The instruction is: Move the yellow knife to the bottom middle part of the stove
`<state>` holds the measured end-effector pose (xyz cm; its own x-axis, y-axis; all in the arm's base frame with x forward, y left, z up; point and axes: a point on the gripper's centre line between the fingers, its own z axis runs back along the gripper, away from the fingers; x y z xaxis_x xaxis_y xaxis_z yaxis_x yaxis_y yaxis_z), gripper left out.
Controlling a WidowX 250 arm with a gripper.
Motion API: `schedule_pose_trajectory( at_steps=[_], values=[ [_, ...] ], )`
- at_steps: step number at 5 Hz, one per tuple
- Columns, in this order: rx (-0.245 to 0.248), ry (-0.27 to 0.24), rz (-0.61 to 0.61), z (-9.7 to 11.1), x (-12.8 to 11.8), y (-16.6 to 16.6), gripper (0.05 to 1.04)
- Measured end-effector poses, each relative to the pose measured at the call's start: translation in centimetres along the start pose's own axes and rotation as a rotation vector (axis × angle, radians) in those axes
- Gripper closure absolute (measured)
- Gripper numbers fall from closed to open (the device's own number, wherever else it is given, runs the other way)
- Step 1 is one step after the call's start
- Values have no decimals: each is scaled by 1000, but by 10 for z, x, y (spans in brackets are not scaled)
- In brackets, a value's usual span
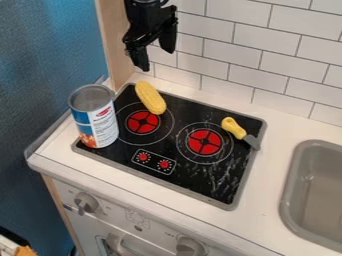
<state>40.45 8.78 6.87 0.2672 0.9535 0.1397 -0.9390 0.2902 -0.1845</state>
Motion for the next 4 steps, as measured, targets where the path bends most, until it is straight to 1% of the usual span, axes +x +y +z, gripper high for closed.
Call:
schedule_pose_trajectory(
  at_steps=[1,2,3,4],
  values=[
    [38,26,-3,-17,-5,6,83],
    [22,49,-61,-18,-16,0,83],
    [18,87,-160,-21,-50,-14,83],
    [20,132,-184,-29,-75,-24,83]
  ],
)
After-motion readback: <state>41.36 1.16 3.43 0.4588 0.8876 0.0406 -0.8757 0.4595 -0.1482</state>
